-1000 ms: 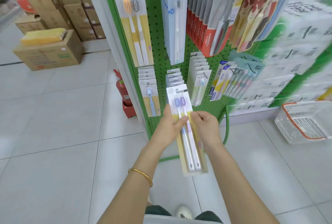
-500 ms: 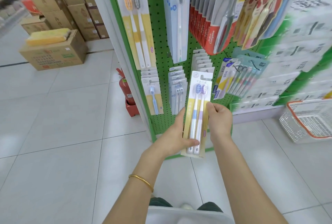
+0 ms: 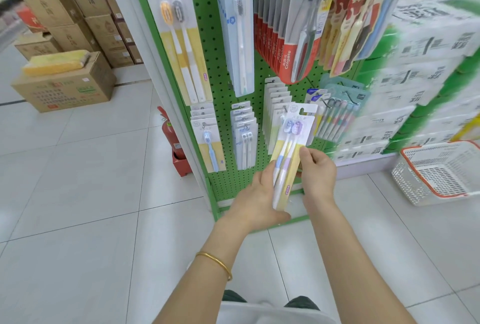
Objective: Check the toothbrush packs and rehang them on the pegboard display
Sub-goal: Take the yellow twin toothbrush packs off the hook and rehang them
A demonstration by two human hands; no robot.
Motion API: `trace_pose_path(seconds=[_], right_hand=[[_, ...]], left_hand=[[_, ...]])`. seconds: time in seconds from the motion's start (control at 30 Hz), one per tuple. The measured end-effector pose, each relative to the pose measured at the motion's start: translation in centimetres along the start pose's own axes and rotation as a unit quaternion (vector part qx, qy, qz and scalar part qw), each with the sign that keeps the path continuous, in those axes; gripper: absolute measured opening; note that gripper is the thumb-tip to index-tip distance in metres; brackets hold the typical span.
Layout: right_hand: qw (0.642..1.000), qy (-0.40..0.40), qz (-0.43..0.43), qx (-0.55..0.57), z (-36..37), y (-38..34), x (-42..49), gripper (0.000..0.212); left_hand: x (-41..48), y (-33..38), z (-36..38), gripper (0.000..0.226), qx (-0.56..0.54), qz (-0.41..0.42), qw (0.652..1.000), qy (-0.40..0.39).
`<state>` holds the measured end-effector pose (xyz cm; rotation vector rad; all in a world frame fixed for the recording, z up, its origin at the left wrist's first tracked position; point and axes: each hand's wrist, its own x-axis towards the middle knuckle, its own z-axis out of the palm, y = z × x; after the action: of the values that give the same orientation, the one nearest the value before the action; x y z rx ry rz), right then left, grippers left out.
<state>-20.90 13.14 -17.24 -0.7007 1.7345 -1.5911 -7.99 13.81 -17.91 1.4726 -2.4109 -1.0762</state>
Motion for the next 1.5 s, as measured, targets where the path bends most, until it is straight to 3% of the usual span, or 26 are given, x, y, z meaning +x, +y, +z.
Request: trace_pose_path(seconds=[0.13, 0.23, 0.4, 0.5, 0.63, 0.73, 0.83, 0.93, 1.13, 1.3, 1.4, 1.5], right_hand=[[0.997, -0.055, 0.023, 0.057, -0.4, -0.3, 0.0, 0.035], [0.996, -0.065, 0.031, 0.053, -0.4, -0.1, 0.3, 0.018], [0.994, -0.081, 0.043, 0.056, -0.4, -0.1, 0.4, 0.011], [0.99, -0.12, 0.017, 0.069, -0.3, -0.5, 0.2, 0.009], [0.978, -0.199, -0.018, 0.062, 0.2, -0.9, -0.3, 0.011], [0.965, -0.255, -0.028, 0.061, 0.3, -1.1, -0.7, 0.015], [0.951, -0.299, -0.039, 0.068, 0.3, -1.5, -0.9, 0.016], [0.937, -0.34, -0.046, 0.067, 0.3, -2.0, -0.9, 0.017], [0.93, -0.364, -0.022, 0.051, 0.4, -2.2, -0.7, 0.013], [0.912, -0.4, 0.06, 0.063, 0.9, -2.1, -0.3, 0.04], [0.891, -0.439, 0.093, 0.072, 1.2, -1.8, 0.0, 0.072], [0.848, -0.506, 0.115, 0.11, 1.6, -1.5, 0.1, 0.075]], left_hand=[[0.3, 0.9, -0.8, 0.092, -0.181, 0.001, 0.983, -0.04], [0.3, 1.2, -1.1, 0.071, -0.293, 0.009, 0.955, -0.044], [0.3, 0.4, -1.0, 0.043, -0.368, -0.009, 0.929, -0.035], [0.4, 0.1, -1.5, 0.022, -0.378, -0.036, 0.925, 0.009], [0.7, 0.3, -2.9, 0.025, -0.349, -0.04, 0.932, 0.093], [1.4, 0.7, -4.9, 0.018, -0.389, -0.037, 0.906, 0.163], [2.1, 0.7, -6.9, 0.03, -0.397, -0.028, 0.887, 0.234], [2.3, 0.9, -8.6, 0.018, -0.42, -0.009, 0.867, 0.268], [2.1, 1.1, -10.2, 0.017, -0.487, 0.002, 0.838, 0.247], [2.0, 1.2, -11.3, 0.014, -0.533, 0.028, 0.817, 0.217], [1.8, 1.4, -12.0, 0.015, -0.544, 0.051, 0.814, 0.198], [1.7, 1.5, -12.6, 0.019, -0.56, 0.065, 0.806, 0.181]])
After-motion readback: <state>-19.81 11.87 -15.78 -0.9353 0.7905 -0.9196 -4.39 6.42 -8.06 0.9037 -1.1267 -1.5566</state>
